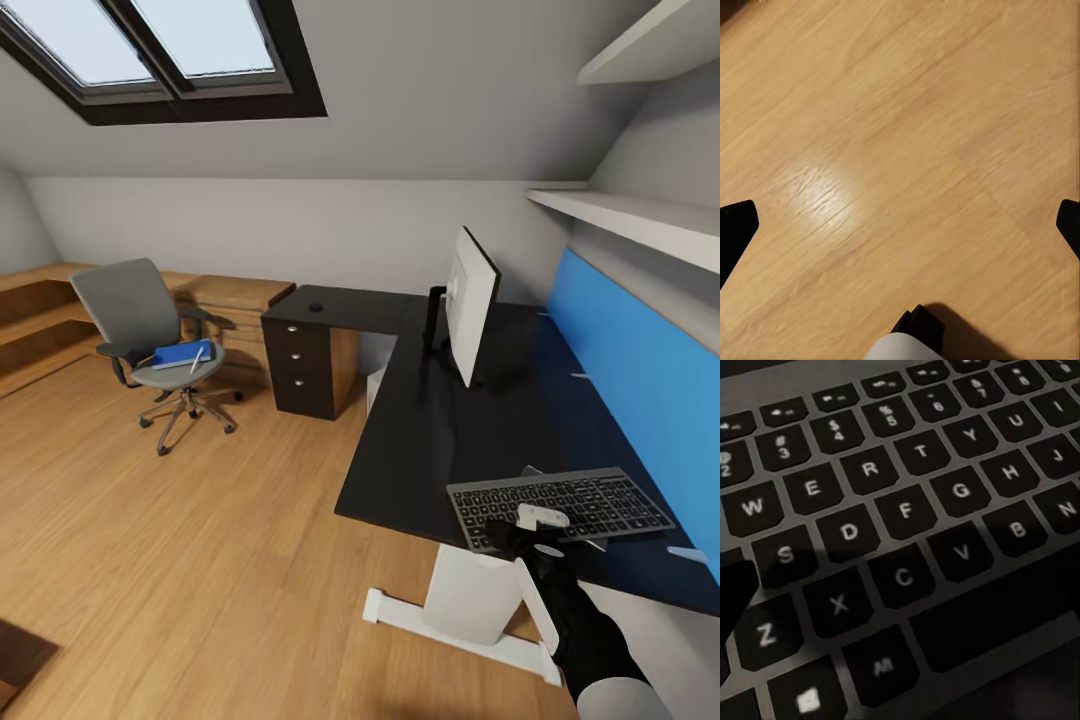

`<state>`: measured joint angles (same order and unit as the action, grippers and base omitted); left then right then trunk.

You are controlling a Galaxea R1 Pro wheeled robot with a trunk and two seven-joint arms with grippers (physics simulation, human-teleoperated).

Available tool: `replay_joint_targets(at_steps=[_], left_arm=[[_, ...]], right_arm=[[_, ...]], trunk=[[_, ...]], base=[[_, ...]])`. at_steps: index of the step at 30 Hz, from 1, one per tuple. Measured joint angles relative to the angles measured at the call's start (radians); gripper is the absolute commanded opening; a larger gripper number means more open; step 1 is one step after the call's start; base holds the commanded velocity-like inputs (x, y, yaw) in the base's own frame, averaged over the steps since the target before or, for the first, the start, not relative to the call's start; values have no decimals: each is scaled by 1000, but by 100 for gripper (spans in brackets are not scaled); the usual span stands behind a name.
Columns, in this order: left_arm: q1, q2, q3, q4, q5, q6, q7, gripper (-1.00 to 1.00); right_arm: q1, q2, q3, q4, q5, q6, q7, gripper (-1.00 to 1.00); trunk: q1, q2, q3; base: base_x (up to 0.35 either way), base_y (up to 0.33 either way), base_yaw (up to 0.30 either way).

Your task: In the bedroom, organize the workspace by keeping the computer under the desk, ensuring the monitor is on the desk, placing the keyboard on the desk next to the monitor, placing the mouse on the desk next to the keyboard, moving the folder from the swivel chair onto the desk next to the mouse, stacking the notebook on top of the folder with the pen on top of the notebook, and positioning the swivel chair next to the desk.

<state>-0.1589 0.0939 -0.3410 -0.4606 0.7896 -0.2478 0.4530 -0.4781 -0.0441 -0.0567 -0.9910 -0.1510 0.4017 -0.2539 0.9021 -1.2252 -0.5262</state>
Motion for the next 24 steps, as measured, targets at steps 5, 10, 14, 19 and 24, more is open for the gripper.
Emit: replay_joint_targets(at_steps=[5,10,14,19,24], left_arm=[[0,0,0,0,0,0,1,100],[0,0,0,0,0,0,1,100],[0,1,0,0,0,0,1,100],[0,1,0,0,1,1,1,100],[0,2,1,1,3,3,2,100]], right_arm=[[0,0,0,0,0,0,0,100],[0,0,0,0,0,0,0,100],[0,0,0,0,0,0,-1,100],[0,0,0,0,1,0,-1,100],[0,0,-3,-1,0,-1,-2,100]], trunk=[[0,0,0],[0,0,0],[0,0,0],[1,0,0],[0,0,0]], base=[[11,0,0],[1,0,0],[-134,0,0],[-287,0,0],[-117,0,0]])
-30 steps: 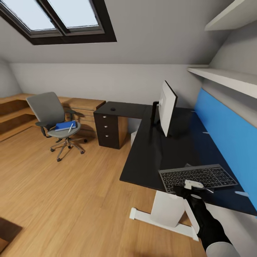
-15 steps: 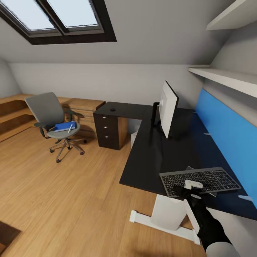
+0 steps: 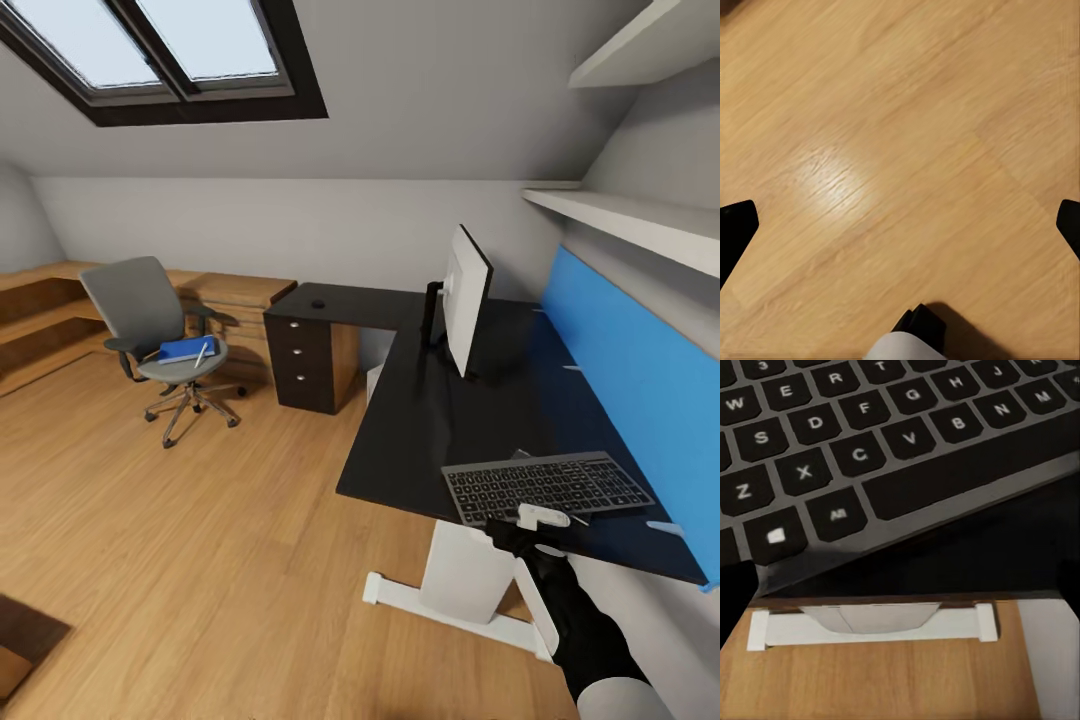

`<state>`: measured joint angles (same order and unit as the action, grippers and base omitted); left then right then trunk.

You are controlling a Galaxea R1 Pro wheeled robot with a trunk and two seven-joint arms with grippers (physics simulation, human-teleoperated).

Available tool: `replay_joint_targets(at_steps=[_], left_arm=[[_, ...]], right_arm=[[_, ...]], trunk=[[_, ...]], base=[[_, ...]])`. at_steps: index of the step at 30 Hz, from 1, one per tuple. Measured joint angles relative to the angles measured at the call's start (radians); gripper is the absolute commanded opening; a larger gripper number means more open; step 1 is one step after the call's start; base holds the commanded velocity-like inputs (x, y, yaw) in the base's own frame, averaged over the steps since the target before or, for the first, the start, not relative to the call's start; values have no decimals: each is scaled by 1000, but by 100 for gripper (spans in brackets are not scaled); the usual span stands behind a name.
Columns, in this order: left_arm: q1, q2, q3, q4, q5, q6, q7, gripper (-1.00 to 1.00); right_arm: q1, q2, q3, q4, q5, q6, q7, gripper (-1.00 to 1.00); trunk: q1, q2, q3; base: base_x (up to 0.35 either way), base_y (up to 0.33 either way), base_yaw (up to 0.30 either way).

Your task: In the bedroom, organize the workspace by keeping the computer under the desk, ensuring the monitor is on the desk, placing the keyboard on the desk next to the monitor, placing the mouse on the desk next to the keyboard, moving the folder from the swivel chair onto the desk next to the mouse, stacking the notebook on top of the folder with the pen on top of the notebook, and positioning the swivel chair next to the desk.

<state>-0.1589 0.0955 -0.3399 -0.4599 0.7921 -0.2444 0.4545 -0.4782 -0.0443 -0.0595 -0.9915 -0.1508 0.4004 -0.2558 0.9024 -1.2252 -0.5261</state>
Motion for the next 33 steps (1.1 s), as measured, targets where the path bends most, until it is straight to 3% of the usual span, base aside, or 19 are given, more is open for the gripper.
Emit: replay_joint_targets(at_steps=[33], left_arm=[[0,-2,0,-1,-1,0,0,100]], right_arm=[[0,-7,-8,-4,3,0,-7,100]], trunk=[[0,0,0]], base=[[-53,-17,0]])
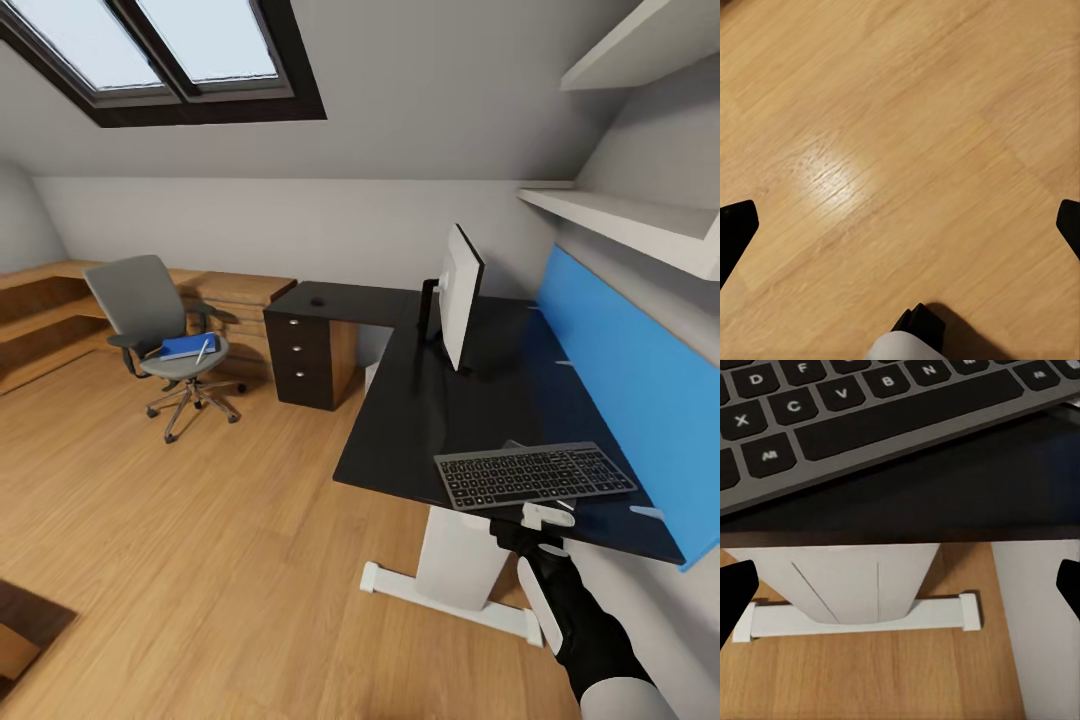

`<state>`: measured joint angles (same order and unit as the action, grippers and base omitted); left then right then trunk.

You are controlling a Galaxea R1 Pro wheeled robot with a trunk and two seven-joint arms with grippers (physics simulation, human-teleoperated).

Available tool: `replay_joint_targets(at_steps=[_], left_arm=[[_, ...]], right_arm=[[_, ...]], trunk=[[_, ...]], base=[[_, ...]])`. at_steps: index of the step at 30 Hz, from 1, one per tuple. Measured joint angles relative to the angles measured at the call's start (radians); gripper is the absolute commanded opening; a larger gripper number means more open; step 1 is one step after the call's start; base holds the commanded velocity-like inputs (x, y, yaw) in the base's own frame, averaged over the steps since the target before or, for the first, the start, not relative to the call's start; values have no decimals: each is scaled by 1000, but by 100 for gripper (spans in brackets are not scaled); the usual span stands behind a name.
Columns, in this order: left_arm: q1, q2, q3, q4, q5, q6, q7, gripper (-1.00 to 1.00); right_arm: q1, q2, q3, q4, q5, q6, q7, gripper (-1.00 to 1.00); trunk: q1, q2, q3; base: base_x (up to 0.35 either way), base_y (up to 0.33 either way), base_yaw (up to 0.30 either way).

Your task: In the bedroom, organize the workspace by keeping the computer under the desk, ensuring the monitor is on the desk, placing the keyboard on the desk next to the monitor, placing the mouse on the desk next to the keyboard, moving the folder from the swivel chair onto the desk next to the mouse, stacking the notebook on top of the folder with the pen on top of the notebook, and positioning the swivel chair next to the desk.

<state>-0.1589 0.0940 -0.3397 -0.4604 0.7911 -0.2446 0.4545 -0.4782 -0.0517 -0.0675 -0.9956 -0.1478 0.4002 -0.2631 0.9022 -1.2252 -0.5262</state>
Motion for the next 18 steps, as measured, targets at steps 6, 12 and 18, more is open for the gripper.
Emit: replay_joint_targets(at_steps=[6,12,18], left_arm=[[0,0,0,0,-1,0,0,100],[0,1,-1,-1,-2,-3,-1,100],[0,0,2,-8,-1,-4,2,100]], right_arm=[[0,0,0,0,0,0,1,100],[0,0,0,0,0,0,1,100],[0,0,0,-1,0,0,1,100]], trunk=[[0,0,0],[0,0,0],[0,0,0]], base=[[-3,-1,0],[0,0,0],[0,0,0]])
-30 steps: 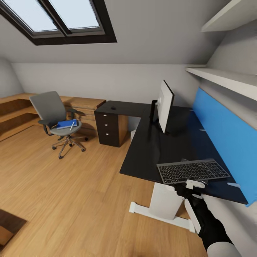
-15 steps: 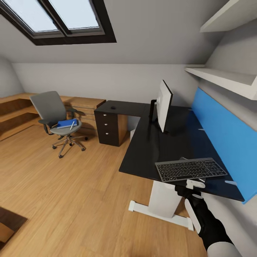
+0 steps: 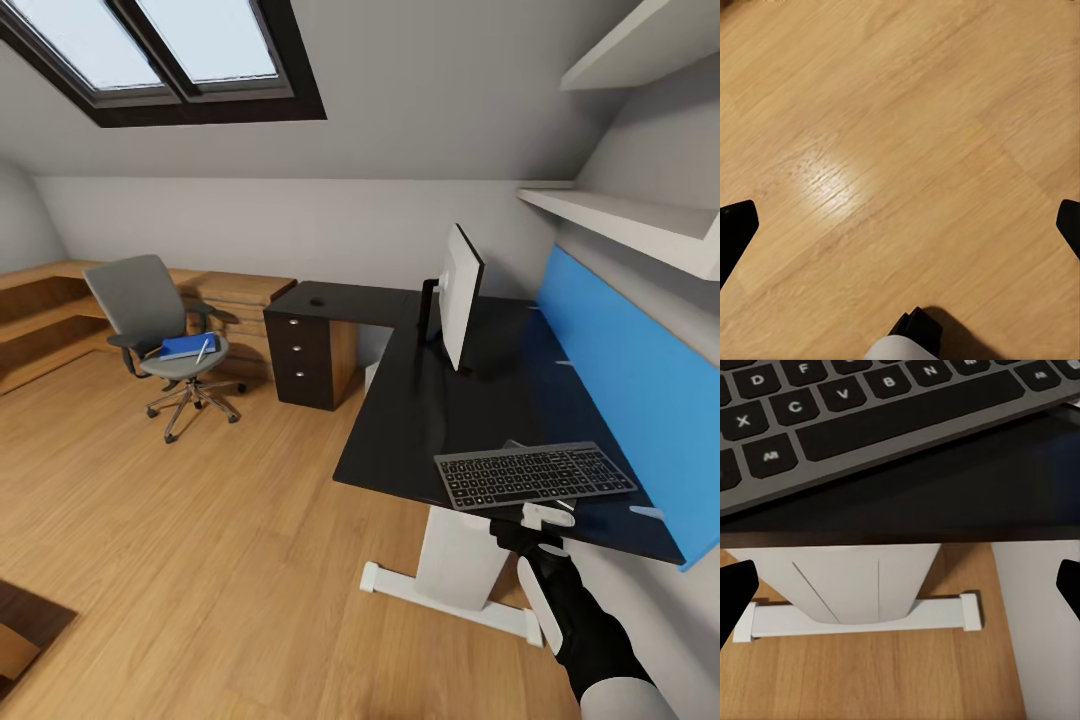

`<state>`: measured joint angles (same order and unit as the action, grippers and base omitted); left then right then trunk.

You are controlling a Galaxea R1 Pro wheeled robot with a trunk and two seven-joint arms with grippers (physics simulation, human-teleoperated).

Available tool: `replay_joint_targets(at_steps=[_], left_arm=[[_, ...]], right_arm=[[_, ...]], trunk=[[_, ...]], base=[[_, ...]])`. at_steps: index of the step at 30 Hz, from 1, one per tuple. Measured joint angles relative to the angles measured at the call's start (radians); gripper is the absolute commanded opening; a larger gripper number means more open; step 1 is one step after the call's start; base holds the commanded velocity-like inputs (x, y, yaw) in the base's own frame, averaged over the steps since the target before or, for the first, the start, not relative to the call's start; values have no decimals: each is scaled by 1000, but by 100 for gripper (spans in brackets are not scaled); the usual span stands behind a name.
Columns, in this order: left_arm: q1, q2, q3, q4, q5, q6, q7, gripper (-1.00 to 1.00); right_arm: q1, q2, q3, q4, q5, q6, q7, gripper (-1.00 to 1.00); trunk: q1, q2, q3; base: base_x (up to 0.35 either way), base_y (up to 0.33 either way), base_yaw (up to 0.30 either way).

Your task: In the bedroom, organize the workspace by keeping the computer under the desk, ensuring the monitor is on the desk, placing the keyboard on the desk next to the monitor, placing the mouse on the desk next to the keyboard, moving the folder from the swivel chair onto the desk next to the mouse, stacking the notebook on top of the folder with the pen on top of the notebook, and positioning the swivel chair next to the desk.

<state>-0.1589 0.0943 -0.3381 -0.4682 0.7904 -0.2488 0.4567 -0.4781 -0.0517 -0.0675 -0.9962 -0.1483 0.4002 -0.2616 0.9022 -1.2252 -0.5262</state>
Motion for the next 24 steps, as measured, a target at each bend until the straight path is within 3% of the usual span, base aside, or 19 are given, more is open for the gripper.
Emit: replay_joint_targets(at_steps=[6,18,24], left_arm=[[0,0,1,-4,1,0,3,100],[0,1,0,-4,1,-2,-1,100],[0,0,0,-3,0,-2,-4,100]], right_arm=[[0,0,0,-1,-1,0,0,100],[0,0,0,-1,-1,-1,0,100],[0,0,1,-2,-1,-1,0,100]], trunk=[[23,-42,-19],[23,-42,-19],[23,-42,-19]], base=[[0,0,0],[3,0,0],[149,0,0]])
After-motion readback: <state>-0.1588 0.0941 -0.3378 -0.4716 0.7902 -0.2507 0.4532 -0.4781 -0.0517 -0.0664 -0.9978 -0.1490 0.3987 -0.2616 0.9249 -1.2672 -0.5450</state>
